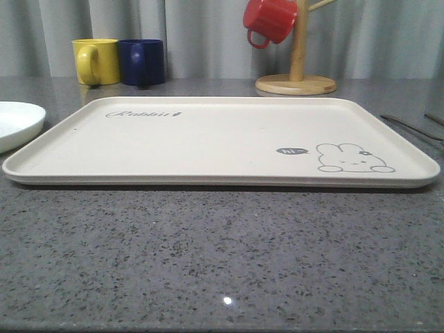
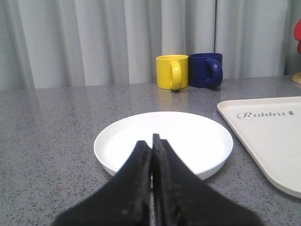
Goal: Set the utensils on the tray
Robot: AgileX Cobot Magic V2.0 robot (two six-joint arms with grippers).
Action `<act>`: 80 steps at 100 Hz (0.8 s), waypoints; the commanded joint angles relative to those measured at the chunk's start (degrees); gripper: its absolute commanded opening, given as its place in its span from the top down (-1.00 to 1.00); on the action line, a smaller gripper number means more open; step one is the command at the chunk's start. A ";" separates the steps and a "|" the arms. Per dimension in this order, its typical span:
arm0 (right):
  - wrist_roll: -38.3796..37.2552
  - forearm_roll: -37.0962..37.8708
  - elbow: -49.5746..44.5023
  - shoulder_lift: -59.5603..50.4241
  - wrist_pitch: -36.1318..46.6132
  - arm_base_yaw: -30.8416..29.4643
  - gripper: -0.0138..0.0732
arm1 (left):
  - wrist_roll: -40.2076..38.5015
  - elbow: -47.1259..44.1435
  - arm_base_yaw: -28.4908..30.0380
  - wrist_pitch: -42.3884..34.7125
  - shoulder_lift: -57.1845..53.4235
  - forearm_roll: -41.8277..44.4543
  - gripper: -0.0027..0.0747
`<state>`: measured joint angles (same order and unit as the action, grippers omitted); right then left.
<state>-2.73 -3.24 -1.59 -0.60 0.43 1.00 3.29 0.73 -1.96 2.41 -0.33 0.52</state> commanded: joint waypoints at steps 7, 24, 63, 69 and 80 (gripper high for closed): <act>0.44 0.25 1.06 -1.19 4.26 -0.19 0.84 | -0.39 7.39 0.02 0.46 0.21 -0.52 0.98; 0.44 0.25 1.06 -1.19 4.26 -0.19 0.84 | -0.39 20.73 0.02 12.55 7.47 -0.52 0.98; 0.44 0.25 1.06 -1.19 4.26 -0.19 0.84 | -0.39 47.49 0.02 40.57 32.94 -0.52 0.98; 0.44 0.25 1.06 -1.19 4.26 -0.19 0.84 | -0.39 48.81 0.02 41.14 35.92 -0.52 0.98; 0.44 0.25 1.06 -1.19 4.26 -0.19 0.84 | -0.39 49.28 0.02 41.12 39.52 -0.52 0.98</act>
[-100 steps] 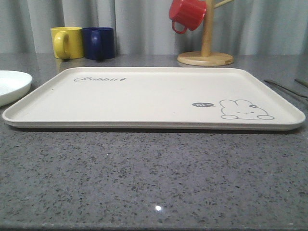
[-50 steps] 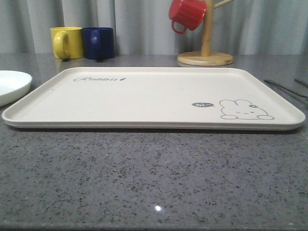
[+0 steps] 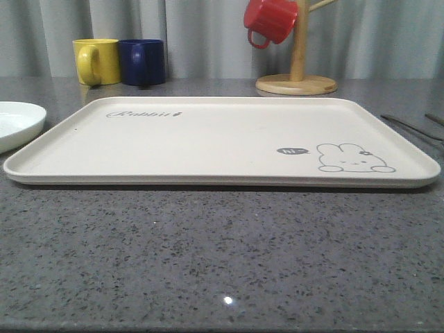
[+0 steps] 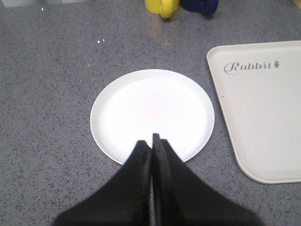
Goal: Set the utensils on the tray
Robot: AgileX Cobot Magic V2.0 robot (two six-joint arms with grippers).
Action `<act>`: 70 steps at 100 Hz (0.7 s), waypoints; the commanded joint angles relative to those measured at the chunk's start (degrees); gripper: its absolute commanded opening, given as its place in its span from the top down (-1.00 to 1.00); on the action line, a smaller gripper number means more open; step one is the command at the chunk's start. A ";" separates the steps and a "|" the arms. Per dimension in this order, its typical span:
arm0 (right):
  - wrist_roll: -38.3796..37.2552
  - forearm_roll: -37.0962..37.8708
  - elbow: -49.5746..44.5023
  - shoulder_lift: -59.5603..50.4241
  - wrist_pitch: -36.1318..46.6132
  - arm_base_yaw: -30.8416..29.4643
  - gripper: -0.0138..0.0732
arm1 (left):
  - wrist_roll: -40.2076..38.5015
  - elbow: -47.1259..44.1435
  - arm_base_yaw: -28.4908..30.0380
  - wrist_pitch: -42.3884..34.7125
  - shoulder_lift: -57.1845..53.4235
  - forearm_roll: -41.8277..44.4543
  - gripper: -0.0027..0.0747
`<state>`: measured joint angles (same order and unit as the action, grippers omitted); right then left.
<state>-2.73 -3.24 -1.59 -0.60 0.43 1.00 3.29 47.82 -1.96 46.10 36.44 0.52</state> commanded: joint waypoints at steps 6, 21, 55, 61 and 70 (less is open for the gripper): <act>0.44 0.25 1.06 -1.19 4.26 -0.19 0.84 | -0.39 2.18 0.02 -2.11 4.05 -0.52 0.98; 0.44 0.25 1.06 -1.19 4.26 -0.19 0.84 | -0.39 2.18 0.02 -1.00 6.29 -0.52 0.97; 0.44 0.25 1.06 -1.19 4.26 -0.19 0.84 | -0.39 2.18 0.02 1.21 6.82 -0.03 0.26; 0.44 0.25 1.06 -1.19 4.26 -0.19 0.84 | -0.39 2.18 0.02 1.52 6.82 -0.03 -0.03; 0.44 0.25 1.06 -1.19 4.26 -0.19 0.84 | -0.39 2.18 0.02 1.52 6.82 -0.03 -0.25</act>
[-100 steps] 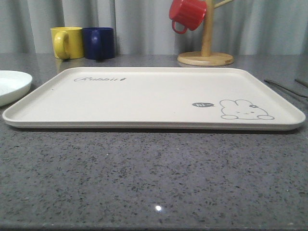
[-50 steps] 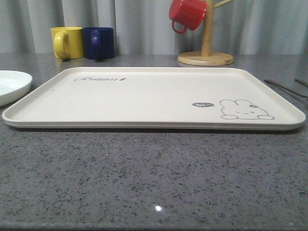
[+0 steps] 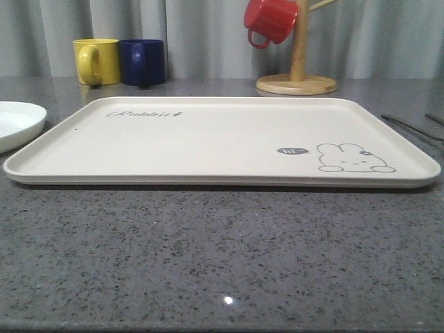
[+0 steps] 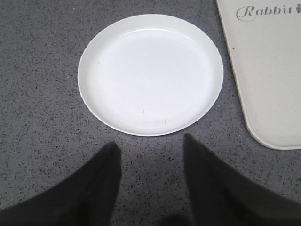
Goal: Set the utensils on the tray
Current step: 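Lower the left gripper to the rim of the white plate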
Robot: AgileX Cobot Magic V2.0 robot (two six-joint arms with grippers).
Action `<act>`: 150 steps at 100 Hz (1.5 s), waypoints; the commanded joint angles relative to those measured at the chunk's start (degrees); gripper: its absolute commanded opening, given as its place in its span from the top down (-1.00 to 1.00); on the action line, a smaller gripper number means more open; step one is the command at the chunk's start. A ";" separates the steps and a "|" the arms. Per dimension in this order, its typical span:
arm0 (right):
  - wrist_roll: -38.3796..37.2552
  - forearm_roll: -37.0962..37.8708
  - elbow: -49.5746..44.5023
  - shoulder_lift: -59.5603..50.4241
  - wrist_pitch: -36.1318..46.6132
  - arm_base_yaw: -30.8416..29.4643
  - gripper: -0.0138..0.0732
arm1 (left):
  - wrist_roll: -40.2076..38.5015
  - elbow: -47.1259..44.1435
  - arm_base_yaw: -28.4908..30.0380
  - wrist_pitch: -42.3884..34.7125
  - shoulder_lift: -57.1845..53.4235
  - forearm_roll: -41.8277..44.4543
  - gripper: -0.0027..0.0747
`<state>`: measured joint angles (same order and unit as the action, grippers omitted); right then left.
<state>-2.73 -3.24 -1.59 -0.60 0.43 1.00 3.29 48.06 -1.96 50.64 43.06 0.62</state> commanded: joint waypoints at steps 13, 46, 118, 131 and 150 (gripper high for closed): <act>0.44 0.25 1.06 -1.19 4.26 -0.19 0.84 | -0.39 1.94 0.02 -4.47 0.20 0.45 -0.25; 0.44 0.25 1.06 -1.19 4.26 -0.19 0.84 | -4.44 6.83 0.02 -7.38 11.99 0.69 -0.25; 0.44 0.25 1.06 -1.19 4.26 -0.19 0.84 | -4.23 22.15 10.11 -6.93 42.03 3.66 -0.25; 0.44 0.25 1.06 -1.19 4.26 -0.19 0.84 | -4.23 22.15 10.84 -7.56 43.92 3.55 -0.25; 0.44 0.25 1.06 -1.19 4.20 -0.20 0.84 | -4.23 22.15 10.84 -7.84 46.53 3.54 -0.25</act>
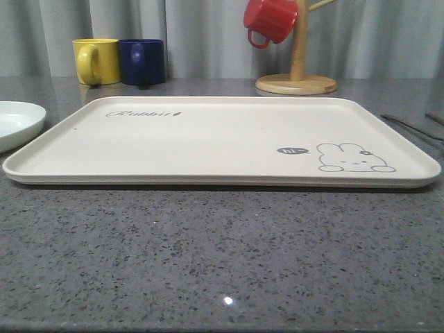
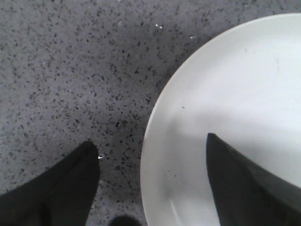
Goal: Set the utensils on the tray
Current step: 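Lower the left gripper to the rim of the white plate, then grasp the plate rim with the left gripper, lift it onto the tray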
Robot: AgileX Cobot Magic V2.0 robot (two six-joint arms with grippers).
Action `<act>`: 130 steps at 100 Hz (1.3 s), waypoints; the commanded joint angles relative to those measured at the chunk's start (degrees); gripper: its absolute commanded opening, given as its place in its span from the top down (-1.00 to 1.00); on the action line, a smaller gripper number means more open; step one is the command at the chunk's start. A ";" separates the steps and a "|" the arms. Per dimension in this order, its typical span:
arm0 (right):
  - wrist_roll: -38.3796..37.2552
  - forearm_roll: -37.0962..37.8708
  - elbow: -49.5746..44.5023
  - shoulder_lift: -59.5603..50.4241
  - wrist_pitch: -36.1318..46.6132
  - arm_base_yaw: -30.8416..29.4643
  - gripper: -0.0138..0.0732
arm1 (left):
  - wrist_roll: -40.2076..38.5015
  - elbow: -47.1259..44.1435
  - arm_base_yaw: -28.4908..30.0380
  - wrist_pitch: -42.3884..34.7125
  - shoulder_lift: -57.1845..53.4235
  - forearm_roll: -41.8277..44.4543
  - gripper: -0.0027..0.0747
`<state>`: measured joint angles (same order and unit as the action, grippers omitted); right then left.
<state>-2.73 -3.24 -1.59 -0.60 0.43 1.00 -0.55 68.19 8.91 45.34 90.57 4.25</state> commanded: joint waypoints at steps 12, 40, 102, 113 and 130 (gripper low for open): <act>0.44 0.25 1.06 -1.19 4.20 -0.20 0.84 | -0.39 2.03 -0.02 -2.54 0.53 -0.09 -0.25; 0.44 0.25 1.06 -1.19 4.20 -0.20 0.84 | -0.39 2.03 -0.02 -2.44 2.50 -0.22 -0.01; 0.44 0.25 1.06 -1.19 4.20 -0.20 0.84 | 2.30 2.12 4.87 -0.99 -6.11 -2.24 0.97; 0.44 0.25 1.06 -1.19 4.20 -0.20 0.84 | 4.83 2.12 6.53 -0.99 -10.76 -5.96 0.97; 0.44 0.25 1.06 -1.19 4.20 -0.20 0.84 | 9.78 2.25 7.37 -0.99 -16.16 -13.46 0.97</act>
<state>-2.73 -3.24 -1.59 -0.60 0.43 1.00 6.97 68.77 16.17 46.70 78.16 -4.49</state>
